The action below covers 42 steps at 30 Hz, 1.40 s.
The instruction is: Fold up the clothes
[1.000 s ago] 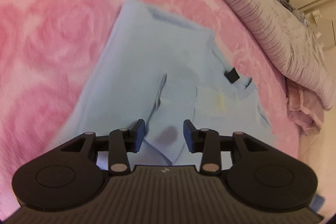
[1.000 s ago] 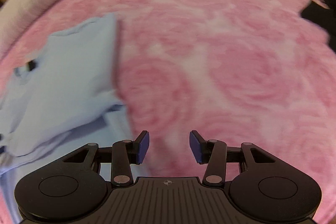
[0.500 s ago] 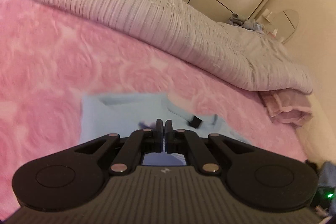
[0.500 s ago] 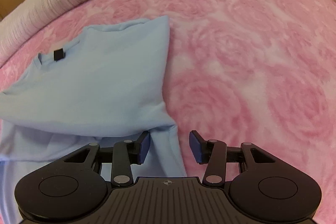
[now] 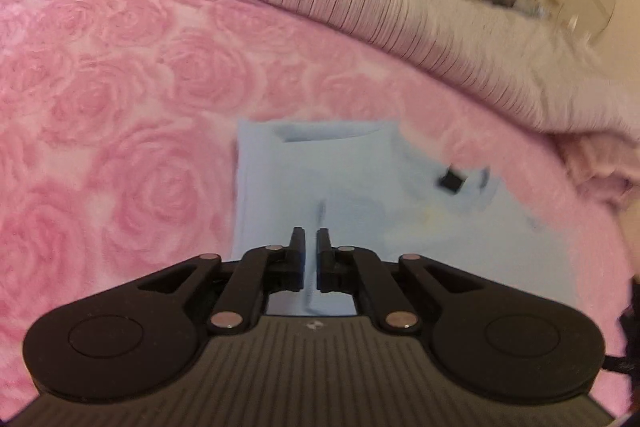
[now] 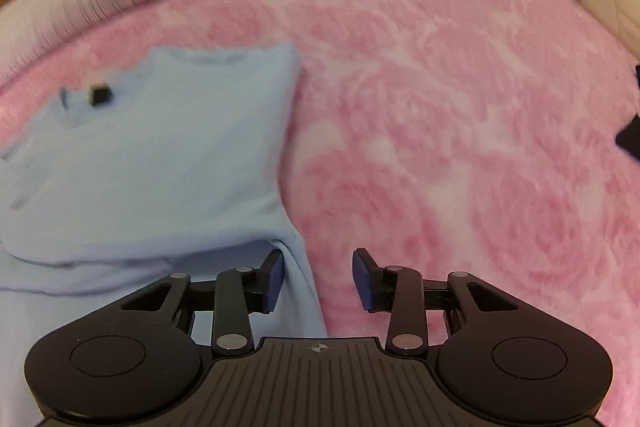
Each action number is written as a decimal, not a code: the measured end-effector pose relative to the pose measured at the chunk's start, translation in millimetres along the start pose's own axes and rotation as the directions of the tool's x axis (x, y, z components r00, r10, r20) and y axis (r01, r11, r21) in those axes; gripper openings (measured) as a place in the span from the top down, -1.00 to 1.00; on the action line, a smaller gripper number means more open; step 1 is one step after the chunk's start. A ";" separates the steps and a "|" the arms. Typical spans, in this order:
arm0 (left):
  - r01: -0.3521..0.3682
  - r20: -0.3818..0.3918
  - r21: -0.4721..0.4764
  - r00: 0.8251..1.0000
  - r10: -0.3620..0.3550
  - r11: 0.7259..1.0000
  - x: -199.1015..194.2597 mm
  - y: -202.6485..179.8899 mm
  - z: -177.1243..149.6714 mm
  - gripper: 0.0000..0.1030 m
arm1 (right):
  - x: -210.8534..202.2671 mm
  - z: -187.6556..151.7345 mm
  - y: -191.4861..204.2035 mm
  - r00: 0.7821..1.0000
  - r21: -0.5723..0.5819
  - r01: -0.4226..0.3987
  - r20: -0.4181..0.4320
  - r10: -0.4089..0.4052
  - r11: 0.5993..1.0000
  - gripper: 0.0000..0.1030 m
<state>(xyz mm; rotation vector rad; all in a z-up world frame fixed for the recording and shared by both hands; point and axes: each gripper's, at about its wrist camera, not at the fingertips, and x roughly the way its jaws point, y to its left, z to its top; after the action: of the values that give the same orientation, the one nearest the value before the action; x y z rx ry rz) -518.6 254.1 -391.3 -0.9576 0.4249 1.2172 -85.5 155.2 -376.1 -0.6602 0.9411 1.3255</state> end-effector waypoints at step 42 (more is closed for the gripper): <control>-0.295 -0.167 0.042 0.940 0.298 0.955 -315.2 -116.1 -210.3 0.52 | -196.9 -182.2 -21.4 0.982 -0.149 -0.082 -0.180 0.055 0.985 0.28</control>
<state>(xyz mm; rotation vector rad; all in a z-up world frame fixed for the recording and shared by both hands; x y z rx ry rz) -473.9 -106.5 -233.0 -1.0137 0.7365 1.4039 -96.3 -102.1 -298.2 -0.8833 1.0154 1.4300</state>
